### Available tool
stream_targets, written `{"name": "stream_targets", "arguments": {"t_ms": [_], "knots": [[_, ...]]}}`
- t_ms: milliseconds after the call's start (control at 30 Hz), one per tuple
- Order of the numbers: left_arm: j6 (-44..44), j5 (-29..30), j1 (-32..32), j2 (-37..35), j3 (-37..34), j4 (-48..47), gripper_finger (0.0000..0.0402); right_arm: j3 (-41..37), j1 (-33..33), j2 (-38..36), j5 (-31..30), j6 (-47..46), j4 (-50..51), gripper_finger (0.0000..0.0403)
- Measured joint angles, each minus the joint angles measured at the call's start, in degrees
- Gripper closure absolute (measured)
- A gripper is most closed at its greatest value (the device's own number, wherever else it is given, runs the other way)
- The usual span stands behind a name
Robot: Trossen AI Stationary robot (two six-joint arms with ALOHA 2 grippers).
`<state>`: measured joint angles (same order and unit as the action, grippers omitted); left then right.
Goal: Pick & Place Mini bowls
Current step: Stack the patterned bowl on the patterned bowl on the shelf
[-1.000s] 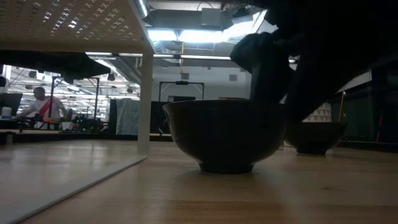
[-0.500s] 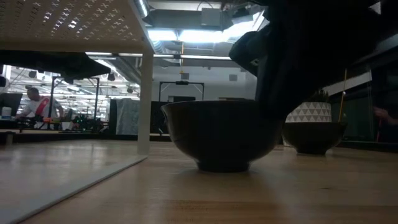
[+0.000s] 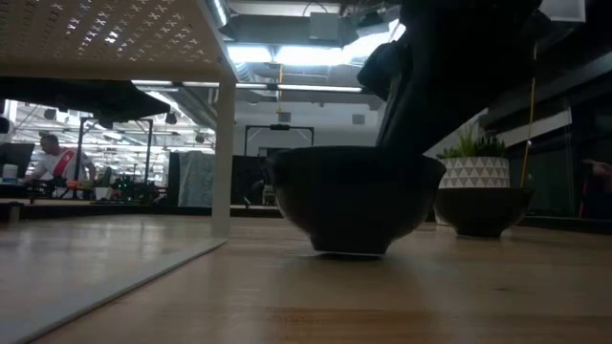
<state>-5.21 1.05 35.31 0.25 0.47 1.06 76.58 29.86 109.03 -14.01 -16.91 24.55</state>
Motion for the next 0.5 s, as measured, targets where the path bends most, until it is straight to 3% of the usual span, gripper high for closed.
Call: {"name": "stream_targets", "arguments": {"t_ms": [333,500], "knots": [[-0.01,0.0,0.0,0.01,0.0,0.0,0.0394,2.16,-0.11,-0.08,-2.47,-10.33,1.26,0.0394],[0.0,-0.01,0.0,-0.01,0.0,0.0,0.0395,6.6,-0.3,-1.1,-3.04,-12.08,8.09,0.0399]]}}
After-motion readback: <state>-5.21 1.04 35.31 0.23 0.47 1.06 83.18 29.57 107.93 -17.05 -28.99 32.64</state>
